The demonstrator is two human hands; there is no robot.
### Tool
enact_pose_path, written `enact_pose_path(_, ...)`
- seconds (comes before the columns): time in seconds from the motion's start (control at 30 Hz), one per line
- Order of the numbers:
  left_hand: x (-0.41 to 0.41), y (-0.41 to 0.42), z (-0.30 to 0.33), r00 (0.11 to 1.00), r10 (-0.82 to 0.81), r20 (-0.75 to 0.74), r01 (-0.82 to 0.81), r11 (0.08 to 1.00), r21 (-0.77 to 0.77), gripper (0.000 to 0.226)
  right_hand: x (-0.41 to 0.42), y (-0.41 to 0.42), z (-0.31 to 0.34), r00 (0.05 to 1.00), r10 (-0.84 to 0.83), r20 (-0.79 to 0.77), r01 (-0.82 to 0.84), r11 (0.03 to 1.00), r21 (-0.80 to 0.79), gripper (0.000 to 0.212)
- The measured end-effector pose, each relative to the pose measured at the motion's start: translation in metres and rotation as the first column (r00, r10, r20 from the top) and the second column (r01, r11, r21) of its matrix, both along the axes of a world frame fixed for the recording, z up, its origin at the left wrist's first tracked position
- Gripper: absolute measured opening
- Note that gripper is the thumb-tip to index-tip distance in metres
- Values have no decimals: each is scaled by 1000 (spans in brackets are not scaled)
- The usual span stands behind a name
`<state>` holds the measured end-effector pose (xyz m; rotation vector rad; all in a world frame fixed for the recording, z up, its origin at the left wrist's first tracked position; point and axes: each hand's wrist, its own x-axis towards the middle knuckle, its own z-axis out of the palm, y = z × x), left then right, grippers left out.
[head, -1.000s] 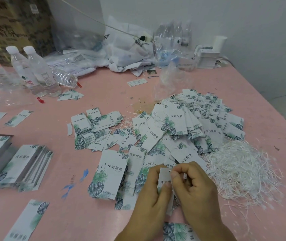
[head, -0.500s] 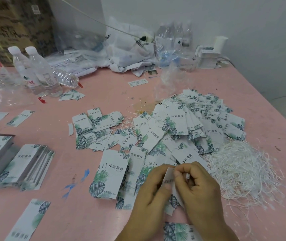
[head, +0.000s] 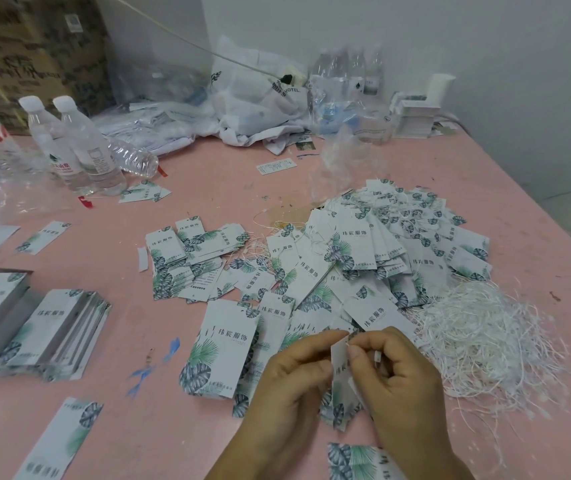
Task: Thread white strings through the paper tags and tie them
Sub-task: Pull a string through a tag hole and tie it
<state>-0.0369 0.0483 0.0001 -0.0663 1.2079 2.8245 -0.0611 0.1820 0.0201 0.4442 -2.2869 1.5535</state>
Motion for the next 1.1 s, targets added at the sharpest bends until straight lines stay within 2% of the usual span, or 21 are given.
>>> enact_pose_path(0.13,-2,0,-1,998,56,37,-56,998,-16,37,1,-1,1,1000,11,0,-11,1000,6,10)
enact_pose_path(0.43,1,-1,-7,984,179,14,-171,959,-228,43,4,-3,2,999,40,-14,-40,999,27,11)
enact_pose_path(0.57,3,-1,-4,979,200,-42,-202,921,-334,27,7,-4,3,998,51,47,-53,998,37,12)
enact_pose_path(0.63,4,0,-2,978,204,-42,-206,917,-342,24,7,-3,5,982,88,165,-82,996,-44,12)
enact_pose_path(0.73,2,1,1,970,243,9,-233,941,-246,17,-2,7,4,893,234,384,-94,932,-349,17)
enact_pose_path(0.83,-2,-1,3,957,284,63,-278,956,-90,10,-14,18,0,813,381,440,-18,772,-635,38)
enact_pose_path(0.9,-3,-3,3,948,305,87,-305,952,-16,15,-16,22,-3,817,371,442,-4,770,-639,42)
enact_pose_path(1.03,-4,-6,6,946,301,121,-314,944,104,8,-15,24,-7,855,263,447,-15,874,-486,40)
enact_pose_path(1.1,-4,-7,6,943,302,140,-321,937,138,13,-12,24,-4,908,181,377,-30,928,-372,38)
